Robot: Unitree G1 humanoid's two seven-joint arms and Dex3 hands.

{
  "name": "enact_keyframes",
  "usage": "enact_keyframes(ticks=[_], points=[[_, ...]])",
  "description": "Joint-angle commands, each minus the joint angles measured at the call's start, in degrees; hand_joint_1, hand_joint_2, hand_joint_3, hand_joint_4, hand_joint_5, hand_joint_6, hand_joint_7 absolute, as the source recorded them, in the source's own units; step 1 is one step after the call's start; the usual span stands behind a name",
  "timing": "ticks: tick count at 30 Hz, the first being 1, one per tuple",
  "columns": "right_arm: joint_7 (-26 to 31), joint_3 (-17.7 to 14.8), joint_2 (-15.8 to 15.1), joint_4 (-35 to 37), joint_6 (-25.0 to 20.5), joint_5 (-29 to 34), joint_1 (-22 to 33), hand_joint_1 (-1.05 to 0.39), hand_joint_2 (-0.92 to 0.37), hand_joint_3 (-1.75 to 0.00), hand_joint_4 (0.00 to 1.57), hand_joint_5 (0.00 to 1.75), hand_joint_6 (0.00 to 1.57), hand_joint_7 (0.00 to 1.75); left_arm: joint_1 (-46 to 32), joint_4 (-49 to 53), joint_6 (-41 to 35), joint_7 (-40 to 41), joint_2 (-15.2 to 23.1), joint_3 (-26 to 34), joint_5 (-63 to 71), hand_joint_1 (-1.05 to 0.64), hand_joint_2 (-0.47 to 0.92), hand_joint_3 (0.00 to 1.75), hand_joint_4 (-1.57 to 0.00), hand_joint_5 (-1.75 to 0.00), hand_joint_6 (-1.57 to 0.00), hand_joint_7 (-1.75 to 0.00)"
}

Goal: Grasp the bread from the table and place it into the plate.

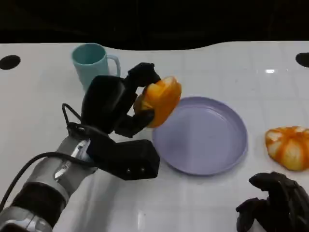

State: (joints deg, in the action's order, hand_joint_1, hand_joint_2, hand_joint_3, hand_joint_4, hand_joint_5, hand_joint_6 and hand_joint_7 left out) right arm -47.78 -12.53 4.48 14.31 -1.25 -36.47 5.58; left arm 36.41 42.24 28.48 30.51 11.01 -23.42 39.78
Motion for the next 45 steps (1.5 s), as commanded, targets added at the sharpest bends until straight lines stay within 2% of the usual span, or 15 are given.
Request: enact_keyframes(ticks=[1, 14, 19, 20, 22, 24, 26, 27, 28, 30, 33, 36, 39, 42, 45], points=[[0.5, -0.1, -0.7, -0.5, -0.3, -0.3, 0.5, -0.59, -0.92, -0.33, 1.57, 0.57, 1.57, 0.23, 2.3, 2.0, 1.4, -0.8, -1.2, -0.8, -0.1, -0.68, 0.44, 1.67, -1.36, -1.75, -0.97, -1.75], [1.9, 0.8, -0.5, -2.1, -0.1, 0.5, 1.4, -0.59, -0.92, -0.34, 1.57, 0.60, 1.57, 0.26, 9.7, 13.1, -1.3, -2.5, -8.1, -6.8, 3.0, -0.66, 0.47, 1.58, -1.34, -1.75, -0.98, -1.75], [2.6, 1.3, -0.3, -3.0, -0.6, 0.2, 1.9, -0.58, -0.92, -0.34, 1.57, 0.62, 1.57, 0.27, 12.5, 16.4, -5.5, -2.1, -10.0, -9.6, 6.3, -0.64, 0.55, 1.44, -1.33, -1.75, -0.93, -1.75], [2.4, 1.3, -0.3, -2.9, -0.5, 0.1, 1.9, -0.58, -0.92, -0.34, 1.57, 0.61, 1.57, 0.27, 12.9, 16.7, -5.9, -3.7, -10.2, -9.9, 6.2, -0.63, 0.57, 1.41, -1.29, -1.75, -0.84, -1.75], [2.3, 1.4, -0.4, -2.8, -0.1, 0.3, 1.9, -0.58, -0.92, -0.35, 1.57, 0.60, 1.57, 0.26, 13.7, 16.7, -6.4, -8.1, -10.0, -10.8, 5.9, -0.62, 0.58, 1.33, -0.99, -1.75, -0.69, -1.57], [2.5, 1.5, -0.4, -2.9, 0.1, 0.5, 1.9, -0.59, -0.92, -0.34, 1.57, 0.60, 1.57, 0.26, 14.3, 16.1, -7.5, -12.5, -9.5, -12.0, 6.3, -0.66, 0.60, 1.10, -0.70, -1.74, -0.44, -1.28], [3.0, 1.5, -0.3, -3.2, -0.3, 0.3, 2.0, -0.60, -0.92, -0.33, 1.57, 0.61, 1.57, 0.27, 14.9, 15.3, -9.1, -17.4, -9.2, -13.0, 6.6, -0.68, 0.65, 0.98, -0.51, -1.73, -0.31, -1.16], [3.2, 1.5, -0.3, -3.3, -0.4, 0.3, 2.1, -0.59, -0.92, -0.33, 1.57, 0.61, 1.57, 0.27, 15.2, 14.8, -10.3, -20.4, -9.1, -13.4, 6.7, -0.79, 0.80, 0.67, -0.21, -1.41, -0.13, -0.94], [3.5, 1.6, -0.3, -3.6, -0.7, 0.3, 2.2, -0.59, -0.92, -0.33, 1.57, 0.62, 1.57, 0.27, 15.4, 14.1, -11.7, -23.5, -8.9, -13.9, 6.9, -0.84, 0.86, 0.54, -0.11, -1.24, -0.06, -0.79], [3.9, 1.7, -0.3, -4.0, -1.0, 0.2, 2.3, -0.60, -0.92, -0.32, 1.57, 0.62, 1.57, 0.28, 15.5, 12.5, -13.5, -27.3, -8.5, -14.5, 7.2, -0.98, 0.91, 0.46, -0.02, -0.89, -0.01, -0.39], [3.1, 1.6, -0.6, -3.6, -1.0, -0.1, 2.0, -0.60, -0.92, -0.33, 1.57, 0.62, 1.57, 0.27, 14.9, 10.2, -14.8, -31.5, -7.7, -14.4, 6.7, -1.04, 0.92, 0.50, 0.00, -0.55, 0.00, -0.07], [2.7, 1.5, -0.7, -3.2, -0.5, 0.0, 1.9, -0.59, -0.92, -0.33, 1.57, 0.60, 1.57, 0.25, 14.3, 7.9, -15.7, -34.8, -7.0, -14.0, 6.1, -1.05, 0.92, 0.53, 0.00, -0.36, 0.00, -0.01], [3.4, 1.4, -0.3, -3.4, -0.6, -0.1, 2.0, -0.60, -0.92, -0.32, 1.57, 0.61, 1.57, 0.27, 13.4, 5.4, -15.8, -36.3, -5.8, -13.6, 5.5, -1.05, 0.92, 0.54, 0.00, -0.28, 0.00, 0.00], [3.8, 1.6, -0.3, -3.9, -0.7, 0.1, 2.3, -0.60, -0.92, -0.32, 1.57, 0.63, 1.57, 0.28, 11.8, 2.8, -14.6, -36.3, -4.2, -12.7, 4.2, -1.05, 0.92, 0.55, 0.00, -0.26, 0.00, 0.00], [3.2, 1.5, -0.4, -3.4, -0.7, -0.2, 2.0, -0.60, -0.92, -0.33, 1.57, 0.62, 1.57, 0.27, 9.3, 0.3, -11.5, -35.4, -2.2, -10.9, 1.9, -1.05, 0.92, 0.56, 0.00, -0.37, 0.00, 0.00]])
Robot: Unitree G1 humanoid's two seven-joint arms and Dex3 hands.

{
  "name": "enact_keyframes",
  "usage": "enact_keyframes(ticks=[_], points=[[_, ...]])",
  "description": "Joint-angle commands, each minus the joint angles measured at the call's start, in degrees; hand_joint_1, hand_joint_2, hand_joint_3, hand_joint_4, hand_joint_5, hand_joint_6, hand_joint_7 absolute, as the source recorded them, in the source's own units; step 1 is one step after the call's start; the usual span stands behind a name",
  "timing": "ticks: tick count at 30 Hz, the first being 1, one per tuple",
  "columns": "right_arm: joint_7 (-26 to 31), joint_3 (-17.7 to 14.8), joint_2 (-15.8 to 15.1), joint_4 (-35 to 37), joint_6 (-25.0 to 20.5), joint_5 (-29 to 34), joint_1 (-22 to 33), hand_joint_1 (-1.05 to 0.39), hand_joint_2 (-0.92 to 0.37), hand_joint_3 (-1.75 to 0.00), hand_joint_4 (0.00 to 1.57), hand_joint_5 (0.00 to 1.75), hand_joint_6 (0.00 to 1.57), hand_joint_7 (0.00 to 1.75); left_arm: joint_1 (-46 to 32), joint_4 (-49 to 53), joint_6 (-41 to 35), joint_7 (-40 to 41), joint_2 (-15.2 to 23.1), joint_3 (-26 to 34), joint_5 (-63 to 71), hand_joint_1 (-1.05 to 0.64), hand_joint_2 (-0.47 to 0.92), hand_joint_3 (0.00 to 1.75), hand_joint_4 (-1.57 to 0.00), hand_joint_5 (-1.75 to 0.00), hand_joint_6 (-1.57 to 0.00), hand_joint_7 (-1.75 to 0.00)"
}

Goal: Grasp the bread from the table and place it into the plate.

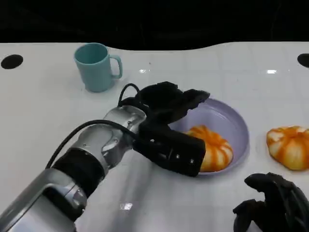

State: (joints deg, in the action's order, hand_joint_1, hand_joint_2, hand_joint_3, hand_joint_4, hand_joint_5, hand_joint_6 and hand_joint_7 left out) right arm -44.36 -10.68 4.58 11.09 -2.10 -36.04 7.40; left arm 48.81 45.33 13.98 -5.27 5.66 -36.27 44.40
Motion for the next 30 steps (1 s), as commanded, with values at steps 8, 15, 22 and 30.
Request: enact_keyframes(ticks=[8, 15, 22, 30], points=[[0.3, -0.3, -0.7, -0.9, -0.4, -0.6, 0.5, -0.60, -0.92, -0.33, 1.57, 0.62, 1.57, 0.27, -13.2, -4.4, 18.6, -2.3, 2.4, 14.9, -24.7, -0.97, 0.92, 0.50, -0.04, -1.23, -0.07, -0.78], [-0.4, -0.5, -0.8, -0.5, 0.3, -0.6, 0.4, -0.59, -0.92, -0.34, 1.57, 0.60, 1.57, 0.25, -23.6, -9.1, 23.4, -15.7, -2.1, 24.5, -49.3, -0.86, 0.92, 0.33, -0.63, -1.22, -0.61, -0.93], [0.7, -0.3, -0.4, -1.5, 0.0, -0.4, 0.9, -0.60, -0.92, -0.34, 1.57, 0.62, 1.57, 0.28, -32.9, -21.4, 12.0, -27.0, -2.2, 29.0, -64.5, -0.92, 0.92, 0.28, -0.73, -1.55, -0.72, -1.30], [1.2, 0.0, -0.3, -2.5, -0.2, -0.5, 1.6, -0.59, -0.92, -0.34, 1.57, 0.62, 1.57, 0.27, -41.7, -32.1, -3.4, -31.5, -4.0, 33.7, -76.7, -0.94, 0.92, 0.13, -0.93, -1.52, -0.97, -1.10]])
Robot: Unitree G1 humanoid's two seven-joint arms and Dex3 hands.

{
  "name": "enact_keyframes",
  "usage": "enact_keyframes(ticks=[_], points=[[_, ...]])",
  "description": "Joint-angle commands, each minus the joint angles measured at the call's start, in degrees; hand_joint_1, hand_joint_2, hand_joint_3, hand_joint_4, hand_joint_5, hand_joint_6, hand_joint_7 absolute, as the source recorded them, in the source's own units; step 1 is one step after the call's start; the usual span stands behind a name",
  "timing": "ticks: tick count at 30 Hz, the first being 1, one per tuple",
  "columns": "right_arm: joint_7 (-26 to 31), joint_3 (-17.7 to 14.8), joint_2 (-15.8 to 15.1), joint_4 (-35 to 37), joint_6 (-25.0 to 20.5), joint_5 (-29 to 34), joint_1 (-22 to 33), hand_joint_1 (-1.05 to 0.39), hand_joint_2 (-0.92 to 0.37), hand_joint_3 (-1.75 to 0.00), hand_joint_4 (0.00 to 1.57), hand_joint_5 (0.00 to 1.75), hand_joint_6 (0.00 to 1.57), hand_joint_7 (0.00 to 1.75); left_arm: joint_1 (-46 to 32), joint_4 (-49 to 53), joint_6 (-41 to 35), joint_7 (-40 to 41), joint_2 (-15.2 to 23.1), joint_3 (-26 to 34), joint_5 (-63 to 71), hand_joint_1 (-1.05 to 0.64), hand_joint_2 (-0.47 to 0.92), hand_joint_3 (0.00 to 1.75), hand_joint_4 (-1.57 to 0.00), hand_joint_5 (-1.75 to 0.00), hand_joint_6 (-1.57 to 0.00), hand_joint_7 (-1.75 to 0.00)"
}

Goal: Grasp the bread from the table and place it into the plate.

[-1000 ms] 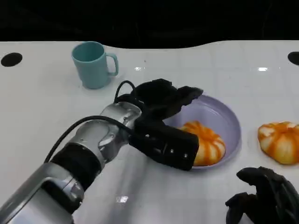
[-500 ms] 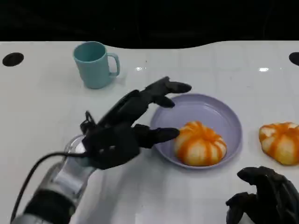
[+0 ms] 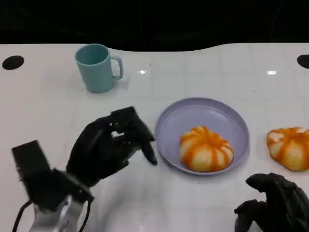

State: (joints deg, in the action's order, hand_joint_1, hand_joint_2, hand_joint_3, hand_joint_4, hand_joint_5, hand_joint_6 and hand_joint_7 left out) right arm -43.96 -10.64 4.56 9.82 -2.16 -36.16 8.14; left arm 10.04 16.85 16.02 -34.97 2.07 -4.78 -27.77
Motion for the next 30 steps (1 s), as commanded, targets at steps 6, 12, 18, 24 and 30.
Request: enact_keyframes(ticks=[6, 12, 18, 24, 30], points=[[1.1, 0.2, -0.6, -1.8, 0.0, -0.1, 1.2, -0.60, -0.92, -0.36, 1.57, 0.66, 1.57, 0.31, -9.6, -7.2, -18.9, -6.0, -0.6, 6.4, -15.0, -0.95, 0.90, 0.01, -1.18, -1.52, -1.22, -1.07], [0.5, 0.1, -1.0, -1.5, -0.7, -0.7, 0.9, -0.60, -0.92, -0.36, 1.57, 0.62, 1.57, 0.27, -13.3, -7.2, -21.7, -7.6, -3.0, 9.2, -16.9, -0.94, 0.86, 0.00, -1.20, -1.52, -1.26, -1.11], [0.4, 0.0, -1.2, -1.3, -0.9, -0.9, 0.7, -0.60, -0.92, -0.35, 1.57, 0.62, 1.57, 0.26, -14.9, -6.0, -20.0, -10.1, -4.3, 10.6, -15.2, -0.98, 0.89, 0.00, -1.13, -1.64, -1.15, -1.35], [0.3, -0.1, -1.0, -1.1, -0.8, -0.9, 0.7, -0.60, -0.92, -0.33, 1.57, 0.62, 1.57, 0.26, -15.7, -6.8, -21.0, -9.9, -5.2, 11.3, -14.7, -0.99, 0.90, 0.00, -1.13, -1.66, -1.14, -1.38], [0.0, -0.1, -1.1, -0.7, -1.0, -1.1, 0.5, -0.60, -0.92, -0.31, 1.57, 0.61, 1.57, 0.24, -14.6, -5.4, -22.3, -11.6, -4.3, 11.5, -14.4, -0.98, 0.88, 0.00, -1.14, -1.65, -1.14, -1.39]])
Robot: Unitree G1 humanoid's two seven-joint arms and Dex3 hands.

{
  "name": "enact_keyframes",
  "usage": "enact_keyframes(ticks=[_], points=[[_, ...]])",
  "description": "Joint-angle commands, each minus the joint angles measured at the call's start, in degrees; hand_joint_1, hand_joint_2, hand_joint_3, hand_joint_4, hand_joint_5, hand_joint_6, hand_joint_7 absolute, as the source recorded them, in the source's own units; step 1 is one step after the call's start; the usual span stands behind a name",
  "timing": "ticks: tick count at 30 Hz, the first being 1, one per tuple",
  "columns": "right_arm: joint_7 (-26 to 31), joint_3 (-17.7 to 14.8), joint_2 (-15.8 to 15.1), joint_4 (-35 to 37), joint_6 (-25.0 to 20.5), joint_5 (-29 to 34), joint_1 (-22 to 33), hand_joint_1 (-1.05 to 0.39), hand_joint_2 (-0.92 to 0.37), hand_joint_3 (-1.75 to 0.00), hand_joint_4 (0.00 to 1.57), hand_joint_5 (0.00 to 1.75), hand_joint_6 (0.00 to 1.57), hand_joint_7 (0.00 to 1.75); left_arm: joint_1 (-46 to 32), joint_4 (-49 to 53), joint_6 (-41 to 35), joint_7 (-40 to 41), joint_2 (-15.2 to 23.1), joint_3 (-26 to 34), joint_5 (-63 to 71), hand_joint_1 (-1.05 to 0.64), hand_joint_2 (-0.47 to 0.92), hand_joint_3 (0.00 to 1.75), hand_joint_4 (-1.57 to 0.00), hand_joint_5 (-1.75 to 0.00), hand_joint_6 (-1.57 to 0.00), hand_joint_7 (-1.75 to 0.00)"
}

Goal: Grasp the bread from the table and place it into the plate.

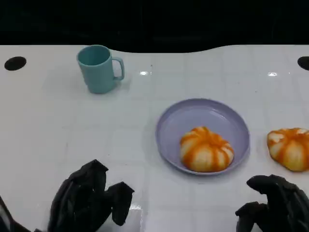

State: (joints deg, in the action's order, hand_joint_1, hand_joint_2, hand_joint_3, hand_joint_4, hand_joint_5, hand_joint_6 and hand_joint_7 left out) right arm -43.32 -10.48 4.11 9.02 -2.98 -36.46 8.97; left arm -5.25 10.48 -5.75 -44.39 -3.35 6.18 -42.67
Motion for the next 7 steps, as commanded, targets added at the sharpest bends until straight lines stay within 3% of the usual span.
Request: enact_keyframes(ticks=[1, 7], points=[[-0.6, -0.3, -0.6, 0.2, -0.2, -0.8, -0.5, -0.60, -0.92, -0.31, 1.57, 0.61, 1.57, 0.24, 0.8, 1.2, -0.8, -2.4, 1.2, 0.7, 0.4, -0.98, 0.88, 0.00, -1.14, -1.64, -1.13, -1.38], [-0.8, -0.4, -0.7, 0.4, -0.2, -0.8, -0.6, -0.60, -0.92, -0.32, 1.57, 0.61, 1.57, 0.24, 1.0, 1.4, -1.3, -2.7, 1.1, 1.1, 0.6, -0.98, 0.87, 0.00, -1.14, -1.63, -1.14, -1.37]])
